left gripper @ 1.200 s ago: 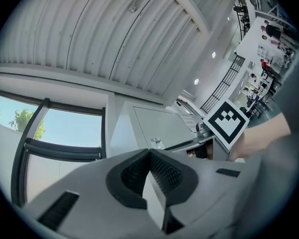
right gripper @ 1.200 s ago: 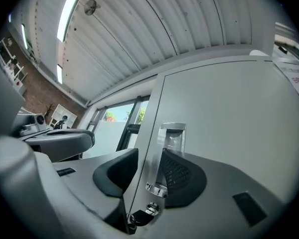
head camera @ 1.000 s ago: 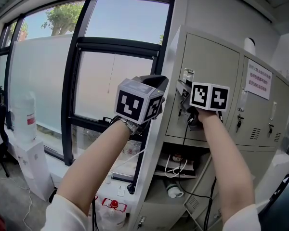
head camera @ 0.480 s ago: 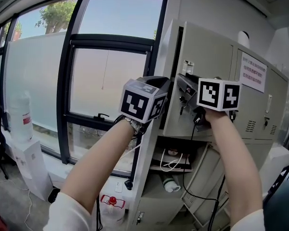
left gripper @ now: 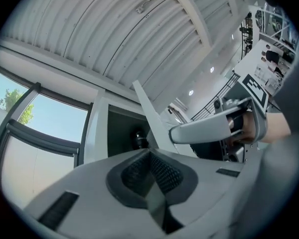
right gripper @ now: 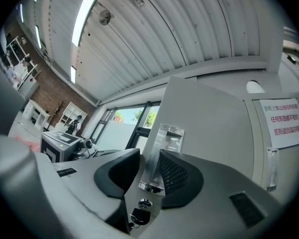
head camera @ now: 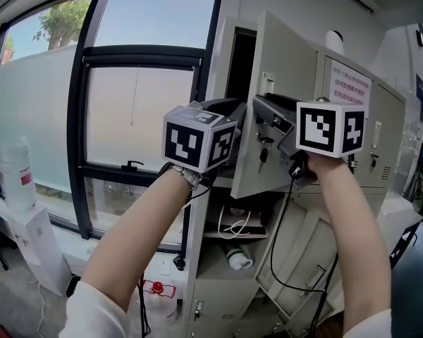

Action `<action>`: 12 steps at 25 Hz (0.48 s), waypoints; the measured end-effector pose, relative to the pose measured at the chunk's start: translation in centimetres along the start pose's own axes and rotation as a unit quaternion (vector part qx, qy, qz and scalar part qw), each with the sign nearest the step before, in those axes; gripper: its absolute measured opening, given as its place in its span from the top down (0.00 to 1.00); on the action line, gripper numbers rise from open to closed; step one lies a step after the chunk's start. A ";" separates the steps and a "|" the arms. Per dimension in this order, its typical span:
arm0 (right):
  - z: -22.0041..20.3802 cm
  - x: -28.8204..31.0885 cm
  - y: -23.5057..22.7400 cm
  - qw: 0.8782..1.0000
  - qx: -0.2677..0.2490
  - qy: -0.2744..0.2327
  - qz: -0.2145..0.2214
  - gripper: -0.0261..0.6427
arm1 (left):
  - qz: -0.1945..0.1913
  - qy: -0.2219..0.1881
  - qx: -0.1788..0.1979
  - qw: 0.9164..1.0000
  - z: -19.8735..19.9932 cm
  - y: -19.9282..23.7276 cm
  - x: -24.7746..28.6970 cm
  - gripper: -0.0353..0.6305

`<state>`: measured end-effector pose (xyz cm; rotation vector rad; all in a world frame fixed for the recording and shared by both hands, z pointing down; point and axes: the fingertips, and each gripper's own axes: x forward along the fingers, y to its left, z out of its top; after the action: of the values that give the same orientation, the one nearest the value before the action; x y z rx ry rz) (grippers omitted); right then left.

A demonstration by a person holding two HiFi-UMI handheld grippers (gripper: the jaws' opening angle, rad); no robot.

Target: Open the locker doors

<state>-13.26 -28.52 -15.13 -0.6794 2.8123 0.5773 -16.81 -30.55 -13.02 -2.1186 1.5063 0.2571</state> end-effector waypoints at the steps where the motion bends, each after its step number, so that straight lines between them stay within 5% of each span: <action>1: 0.4 -0.7 0.0 1.000 -0.005 -0.003 -0.003 0.79 | -0.005 -0.004 0.001 1.000 0.4 -0.6 0.0 0.93; 7: 2.5 -5.7 -1.5 0.998 -0.034 -0.017 -0.043 0.75 | -0.044 -0.024 0.015 0.999 2.5 -6.4 0.9 0.93; 12: 2.8 -6.7 -1.1 0.995 -0.064 -0.004 -0.074 0.72 | -0.068 -0.026 0.025 0.997 2.3 -6.5 0.5 0.92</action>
<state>-6.58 -25.60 -16.22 -0.8969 2.7052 0.7364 -10.34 -28.20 -13.24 -2.1467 1.3185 0.2223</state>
